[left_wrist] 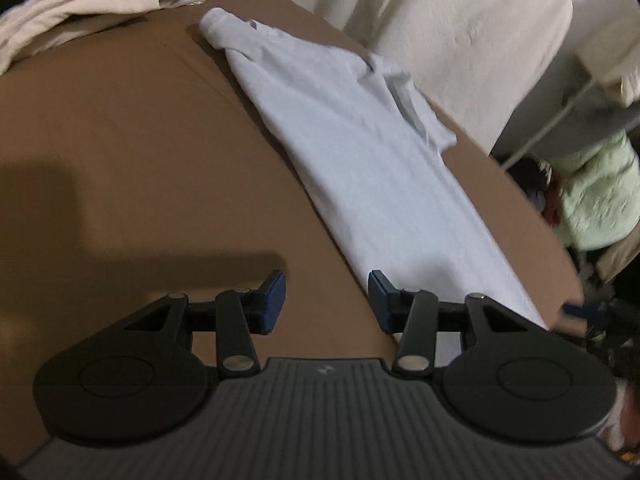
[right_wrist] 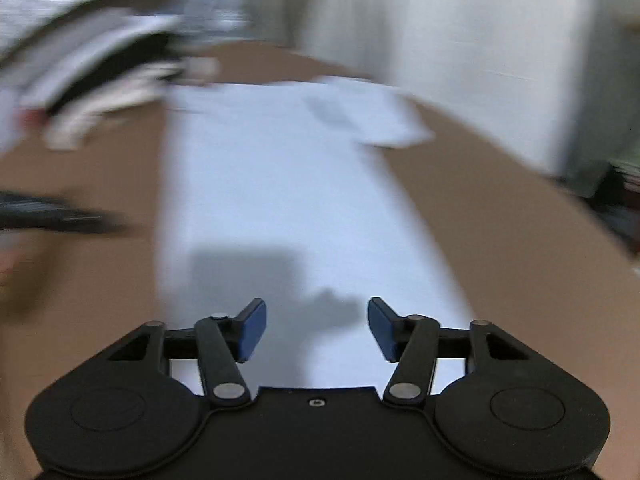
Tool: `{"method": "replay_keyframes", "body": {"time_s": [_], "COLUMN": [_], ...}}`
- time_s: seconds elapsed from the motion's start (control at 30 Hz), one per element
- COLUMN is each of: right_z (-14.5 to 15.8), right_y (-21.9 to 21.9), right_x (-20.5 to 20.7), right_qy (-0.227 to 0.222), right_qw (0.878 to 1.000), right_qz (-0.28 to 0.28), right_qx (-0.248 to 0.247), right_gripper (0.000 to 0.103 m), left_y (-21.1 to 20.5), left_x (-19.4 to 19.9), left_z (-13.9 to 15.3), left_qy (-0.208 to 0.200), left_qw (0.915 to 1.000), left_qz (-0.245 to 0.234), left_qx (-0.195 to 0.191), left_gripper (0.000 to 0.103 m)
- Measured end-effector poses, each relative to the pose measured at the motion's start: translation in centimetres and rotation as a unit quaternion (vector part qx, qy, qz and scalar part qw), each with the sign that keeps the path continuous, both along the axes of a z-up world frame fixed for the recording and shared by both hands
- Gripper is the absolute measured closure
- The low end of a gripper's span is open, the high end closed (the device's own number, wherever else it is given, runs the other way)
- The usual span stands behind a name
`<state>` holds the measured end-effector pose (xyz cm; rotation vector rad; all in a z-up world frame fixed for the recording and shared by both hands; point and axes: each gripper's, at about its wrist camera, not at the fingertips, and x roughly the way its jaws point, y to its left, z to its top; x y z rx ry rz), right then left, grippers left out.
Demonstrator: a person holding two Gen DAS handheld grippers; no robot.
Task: Fold clothes
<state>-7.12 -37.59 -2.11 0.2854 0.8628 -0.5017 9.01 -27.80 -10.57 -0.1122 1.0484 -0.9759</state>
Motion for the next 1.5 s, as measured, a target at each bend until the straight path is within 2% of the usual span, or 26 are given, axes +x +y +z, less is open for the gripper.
{"method": "replay_keyframes", "body": {"time_s": [0.07,0.1,0.13,0.2,0.27,0.33,0.37,0.43,0.47,0.5,0.53,0.6,0.67,0.73,0.8,0.83,0.87,0.9,0.93,0.97,1.03,1.13,1.27,1.33,1.47,1.5], "right_z": [-1.0,-1.7,-3.0,-5.7,-8.0,-9.5,-9.6,-9.5,-9.4,-9.2,-9.3,-9.5,-10.0,-10.6,-11.1,-11.3,-11.5,-11.5,-11.1,-10.7,-9.8,-8.4,-6.6,-5.7,-4.5,-4.4], "right_y": [1.5,2.3,3.0,4.4,5.5,5.5,5.1,4.3,3.8,3.3,2.8,2.0,2.1,2.3,2.4,2.2,2.0,1.8,1.8,1.6,0.9,0.6,0.3,1.2,5.9,7.4], "right_x": [3.7,5.6,7.1,9.2,10.7,11.0,10.9,10.5,10.2,9.9,9.7,9.4,9.6,10.4,11.0,11.1,11.2,11.1,10.8,10.5,9.6,8.1,6.1,5.6,5.7,5.6], "right_qy": [-0.011,-0.017,-0.018,0.009,0.049,0.072,0.072,0.063,0.056,0.044,0.034,0.016,0.015,0.017,0.018,0.014,0.010,0.004,-0.004,-0.014,-0.040,-0.076,-0.123,-0.133,-0.092,-0.080], "right_qw": [0.999,0.999,0.999,0.999,0.994,0.988,0.987,0.985,0.985,0.987,0.990,0.993,0.992,0.991,0.990,0.990,0.990,0.990,0.992,0.993,0.995,0.995,0.990,0.986,0.979,0.974], "right_qz": [0.037,0.046,0.035,0.008,0.005,0.023,0.023,0.017,0.010,-0.003,-0.011,-0.025,-0.017,-0.005,0.007,0.012,0.016,0.020,0.021,0.022,0.021,0.040,0.066,0.095,0.183,0.211], "right_qx": [0.018,0.022,0.008,-0.047,-0.102,-0.135,-0.143,-0.159,-0.162,-0.153,-0.140,-0.118,-0.121,-0.132,-0.140,-0.140,-0.141,-0.138,-0.128,-0.116,-0.085,-0.049,-0.001,0.022,0.019,0.025], "right_gripper": [0.031,0.023,0.020,0.022,0.028,0.039,0.042,0.057,0.060,0.072,0.078,0.079,0.078,0.066,0.064,0.064,0.066,0.080,0.088,0.091,0.092,0.092,0.092,0.092,0.092,0.092], "left_y": [-0.4,-0.5,-0.6,-0.8,-1.4,-2.8,-3.3,-5.1,-6.0,-6.6,-7.2,-8.3,-9.7,-10.9,-12.4,-13.1,-13.8,-14.7,-15.0,-15.3,-15.4,-14.3,-9.5,-6.0,2.6,4.9], "left_x": [2.4,3.4,4.3,6.4,8.2,10.7,11.7,14.2,15.3,16.5,17.6,19.3,21.0,22.4,23.1,23.4,23.7,23.6,23.2,22.9,21.4,19.0,17.1,16.9,14.4,13.2], "left_z": [-1.0,-1.2,-1.4,-1.7,-2.1,-2.7,-3.0,-4.0,-4.5,-4.8,-5.0,-5.0,-5.1,-5.3,-4.9,-4.7,-4.5,-3.9,-3.2,-2.5,-0.3,2.8,5.3,5.7,6.1,6.0], "left_qy": [0.030,0.027,0.024,0.007,-0.009,-0.017,-0.016,-0.004,0.005,0.013,0.021,0.025,0.026,0.026,0.005,-0.006,-0.016,-0.041,-0.061,-0.081,-0.137,-0.192,-0.211,-0.207,-0.148,-0.149], "left_qw": [0.9990,0.9993,0.9996,0.9998,0.9993,0.9986,0.9979,0.9959,0.9946,0.9931,0.9914,0.9884,0.9851,0.9829,0.9842,0.9846,0.9849,0.9873,0.9871,0.9863,0.9810,0.9723,0.9655,0.9625,0.9668,0.9647], "left_qz": [-0.028,-0.017,-0.006,0.017,0.034,0.048,0.059,0.085,0.096,0.106,0.115,0.130,0.144,0.156,0.156,0.157,0.157,0.149,0.146,0.143,0.137,0.132,0.150,0.168,0.194,0.193], "left_qx": [-0.019,-0.017,-0.016,-0.011,-0.010,-0.017,-0.023,-0.033,-0.039,-0.049,-0.058,-0.076,-0.089,-0.095,-0.083,-0.078,-0.072,-0.038,-0.023,-0.009,0.011,0.021,0.033,0.051,0.077,0.099], "left_gripper": [0.062,0.062,0.062,0.062,0.062,0.058,0.058,0.058,0.057,0.053,0.050,0.042,0.035,0.029,0.029,0.042,0.063,0.095,0.095,0.096,0.096,0.096,0.096,0.096,0.096,0.096]}}
